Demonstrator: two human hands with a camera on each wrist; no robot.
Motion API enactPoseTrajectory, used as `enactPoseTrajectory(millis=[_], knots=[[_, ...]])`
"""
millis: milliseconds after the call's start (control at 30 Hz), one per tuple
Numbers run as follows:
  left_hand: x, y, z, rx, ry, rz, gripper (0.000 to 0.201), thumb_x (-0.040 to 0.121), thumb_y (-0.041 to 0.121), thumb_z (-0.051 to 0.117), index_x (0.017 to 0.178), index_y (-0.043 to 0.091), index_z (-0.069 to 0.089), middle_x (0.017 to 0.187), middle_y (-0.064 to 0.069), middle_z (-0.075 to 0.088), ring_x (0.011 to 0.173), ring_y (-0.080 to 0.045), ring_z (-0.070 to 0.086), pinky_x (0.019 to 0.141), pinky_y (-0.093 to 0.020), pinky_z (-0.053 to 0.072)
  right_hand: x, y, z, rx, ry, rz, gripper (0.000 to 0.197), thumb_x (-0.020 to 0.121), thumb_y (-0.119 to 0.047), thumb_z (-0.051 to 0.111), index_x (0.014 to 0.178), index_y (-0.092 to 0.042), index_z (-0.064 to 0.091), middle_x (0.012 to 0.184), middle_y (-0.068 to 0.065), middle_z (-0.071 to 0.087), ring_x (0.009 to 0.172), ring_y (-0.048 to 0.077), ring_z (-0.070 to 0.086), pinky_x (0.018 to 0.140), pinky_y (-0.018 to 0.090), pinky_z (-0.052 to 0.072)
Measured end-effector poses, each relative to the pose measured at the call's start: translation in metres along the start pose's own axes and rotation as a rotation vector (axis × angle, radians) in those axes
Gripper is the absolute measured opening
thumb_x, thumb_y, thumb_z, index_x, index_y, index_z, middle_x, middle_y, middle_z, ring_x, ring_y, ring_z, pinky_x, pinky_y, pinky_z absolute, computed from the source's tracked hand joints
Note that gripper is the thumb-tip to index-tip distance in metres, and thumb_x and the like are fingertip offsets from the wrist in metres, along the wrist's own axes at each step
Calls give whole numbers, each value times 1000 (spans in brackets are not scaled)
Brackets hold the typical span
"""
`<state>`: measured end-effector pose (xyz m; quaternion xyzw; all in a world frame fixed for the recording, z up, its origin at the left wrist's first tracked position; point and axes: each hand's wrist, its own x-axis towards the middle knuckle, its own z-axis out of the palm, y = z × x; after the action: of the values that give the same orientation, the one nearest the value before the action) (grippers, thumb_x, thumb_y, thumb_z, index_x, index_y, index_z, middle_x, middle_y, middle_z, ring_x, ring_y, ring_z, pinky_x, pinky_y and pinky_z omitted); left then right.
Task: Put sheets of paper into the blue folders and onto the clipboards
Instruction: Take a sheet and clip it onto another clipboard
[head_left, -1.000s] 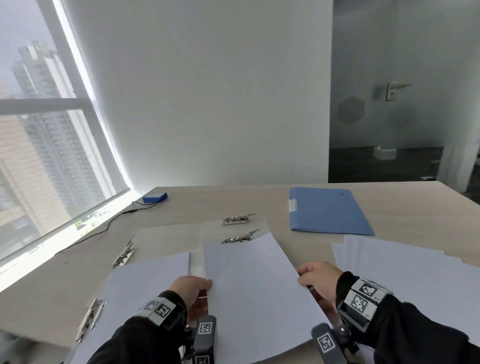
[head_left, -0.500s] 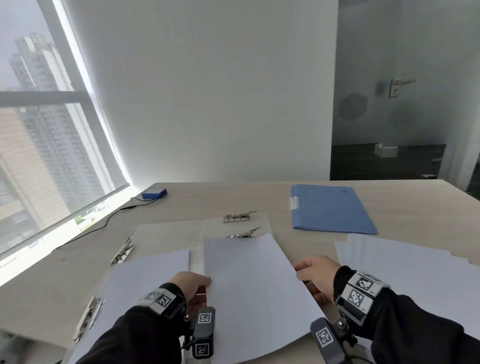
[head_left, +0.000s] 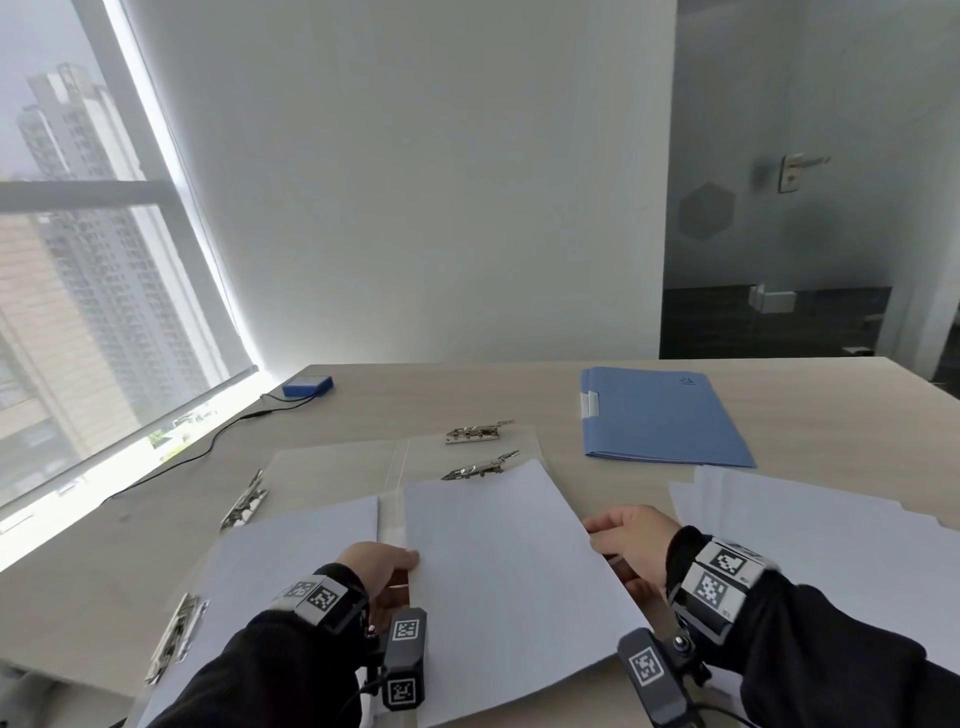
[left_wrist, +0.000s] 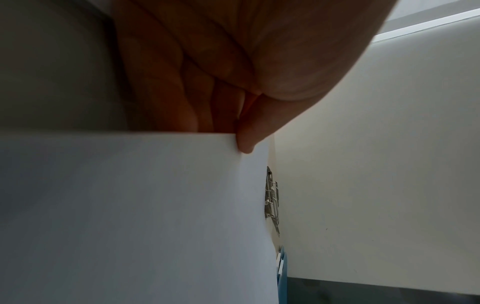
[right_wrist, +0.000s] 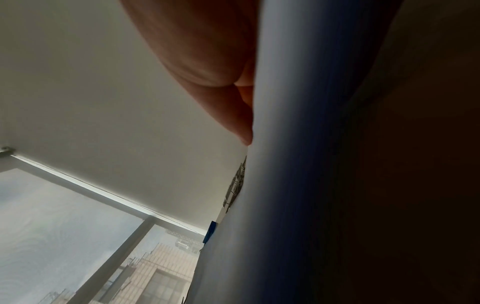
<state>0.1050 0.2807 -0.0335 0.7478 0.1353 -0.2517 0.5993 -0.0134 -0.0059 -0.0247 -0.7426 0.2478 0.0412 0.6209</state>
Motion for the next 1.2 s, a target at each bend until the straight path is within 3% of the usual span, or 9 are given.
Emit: enactPoseTrajectory(millis=[133, 267, 500, 700, 767, 867, 933, 1067, 1200], knots=[[3, 0, -1, 7, 12, 1, 34, 81, 9, 67, 109, -9, 62, 80, -21, 70, 77, -38, 65, 85, -52, 46, 0, 1, 0, 0, 12, -17, 18, 86, -6, 58, 100, -13, 68, 95, 19, 75, 69, 29, 62, 55, 31, 47], [1, 2, -2, 4, 17, -3, 21, 84, 8, 65, 100, -5, 62, 76, -19, 69, 67, -34, 65, 81, -49, 49, 3, 0, 2, 5, 2, -23, 18, 87, -6, 59, 101, -12, 68, 91, 17, 75, 68, 29, 62, 55, 32, 48], [3, 13, 1, 30, 25, -1, 24, 85, 7, 65, 104, -9, 63, 85, -23, 69, 73, -36, 66, 78, -52, 54, 13, -8, 4, -16, 4, -9, 15, 87, -3, 58, 97, -10, 67, 94, 20, 73, 69, 30, 62, 56, 33, 48], [-1, 17, 1, 22, 3, 31, 20, 91, 14, 58, 98, -3, 64, 84, -17, 75, 62, -31, 71, 51, -35, 55, 14, -8, 5, 33, 10, 31, 11, 87, -9, 62, 97, -9, 64, 83, 12, 70, 55, 23, 60, 53, 30, 44], [-2, 20, -3, -6, 19, 67, 19, 91, 13, 56, 101, -3, 62, 83, -16, 75, 67, -31, 72, 58, -38, 58, 12, -9, 4, 83, 26, 47, 11, 87, -12, 60, 98, -10, 62, 85, 13, 70, 58, 24, 59, 54, 30, 44], [-6, 24, -8, -11, 67, 111, 19, 91, 14, 57, 106, 2, 60, 98, -15, 70, 80, -29, 69, 67, -41, 58, 11, -10, 2, 144, 60, 55, 13, 90, -18, 56, 102, -12, 59, 84, 11, 69, 58, 24, 61, 59, 32, 47], [-7, 24, -10, 3, 89, 128, 19, 91, 14, 58, 106, 3, 60, 102, -15, 66, 81, -26, 64, 66, -39, 55, 10, -12, 2, 140, 63, 65, 21, 89, -24, 57, 108, -15, 58, 91, 10, 72, 66, 25, 66, 65, 35, 49], [-9, 20, -10, 1, 89, 147, 4, 91, 12, 57, 90, 8, 59, 103, -15, 65, 79, -24, 61, 65, -36, 52, 1, -18, -1, 110, 73, 60, 28, 90, -27, 57, 116, -18, 57, 109, 11, 69, 80, 23, 66, 64, 31, 50], [-8, 15, -12, -17, 84, 185, 13, 91, 14, 57, 102, 9, 63, 104, -10, 69, 85, -22, 63, 63, -33, 51, -3, -27, -5, 109, 82, 31, 30, 91, -24, 56, 119, -15, 57, 114, 12, 67, 80, 22, 62, 65, 31, 51]])
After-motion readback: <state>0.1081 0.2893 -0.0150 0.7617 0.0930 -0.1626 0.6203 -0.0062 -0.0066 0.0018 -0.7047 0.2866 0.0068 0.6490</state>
